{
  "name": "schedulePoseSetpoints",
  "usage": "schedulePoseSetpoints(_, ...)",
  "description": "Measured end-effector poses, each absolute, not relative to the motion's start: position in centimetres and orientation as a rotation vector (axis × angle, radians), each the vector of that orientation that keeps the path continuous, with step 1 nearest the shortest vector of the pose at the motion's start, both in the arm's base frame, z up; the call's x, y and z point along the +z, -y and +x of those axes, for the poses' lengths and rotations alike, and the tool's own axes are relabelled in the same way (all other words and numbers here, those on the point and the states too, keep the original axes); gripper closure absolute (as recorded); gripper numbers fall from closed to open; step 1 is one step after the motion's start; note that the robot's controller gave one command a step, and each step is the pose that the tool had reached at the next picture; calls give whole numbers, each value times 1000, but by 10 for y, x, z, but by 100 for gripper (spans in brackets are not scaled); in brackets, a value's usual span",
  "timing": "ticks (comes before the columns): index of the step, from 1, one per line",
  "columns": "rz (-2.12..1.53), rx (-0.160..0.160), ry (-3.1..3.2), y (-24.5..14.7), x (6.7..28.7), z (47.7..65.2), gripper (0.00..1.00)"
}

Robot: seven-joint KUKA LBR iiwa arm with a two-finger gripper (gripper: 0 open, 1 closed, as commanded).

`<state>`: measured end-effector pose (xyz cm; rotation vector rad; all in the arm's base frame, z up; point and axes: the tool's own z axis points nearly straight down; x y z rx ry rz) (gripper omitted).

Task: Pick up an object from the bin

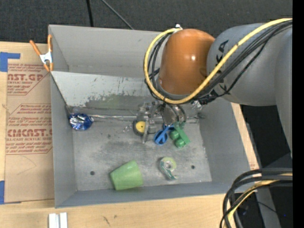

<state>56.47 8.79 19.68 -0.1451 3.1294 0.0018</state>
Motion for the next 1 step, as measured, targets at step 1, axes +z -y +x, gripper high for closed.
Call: schedulePoseSetpoints(1,-395,0,-3110,-77,255,566,100)
